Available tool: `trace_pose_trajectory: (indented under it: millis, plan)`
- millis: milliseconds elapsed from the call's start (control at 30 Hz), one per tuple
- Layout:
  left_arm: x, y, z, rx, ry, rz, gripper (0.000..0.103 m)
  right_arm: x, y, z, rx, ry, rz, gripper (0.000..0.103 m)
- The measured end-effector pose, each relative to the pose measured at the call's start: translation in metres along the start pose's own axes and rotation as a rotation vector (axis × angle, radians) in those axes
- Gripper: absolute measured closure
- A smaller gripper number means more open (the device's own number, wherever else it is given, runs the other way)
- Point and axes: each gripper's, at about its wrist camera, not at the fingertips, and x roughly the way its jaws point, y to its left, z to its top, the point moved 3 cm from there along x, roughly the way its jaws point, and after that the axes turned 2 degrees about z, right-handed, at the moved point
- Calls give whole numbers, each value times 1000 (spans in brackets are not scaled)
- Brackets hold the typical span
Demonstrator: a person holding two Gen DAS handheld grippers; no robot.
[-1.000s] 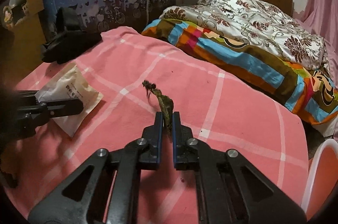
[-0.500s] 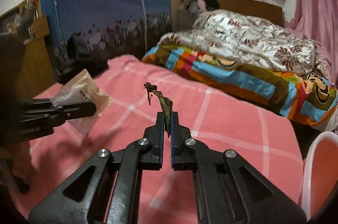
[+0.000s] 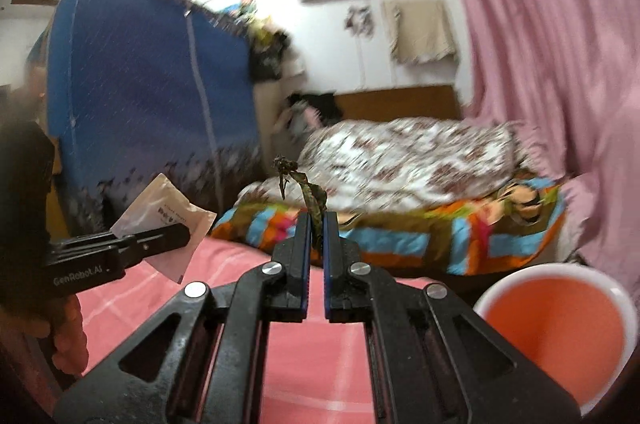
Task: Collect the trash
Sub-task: 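Carry the paper packet and walnut shell over the orange bucket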
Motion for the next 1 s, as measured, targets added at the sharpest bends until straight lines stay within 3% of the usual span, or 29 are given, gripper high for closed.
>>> trace_pose_trajectory:
  millis: [300,500,767,1000]
  plan:
    - [13,-96,24,151,-129,-161,95,-65,-57,18,13,-152,-197,90]
    - [37,-145,27,194,-139,-245,95,-94,-89,19,32,-173,-282,90]
    - [75,-194,10,232,-92,-309,95,-110,-128,4,56,-120,-385,90]
    - [102,-216,-11,233,-2,-334,95,-105,-158,-19,117,-4,-433,90]
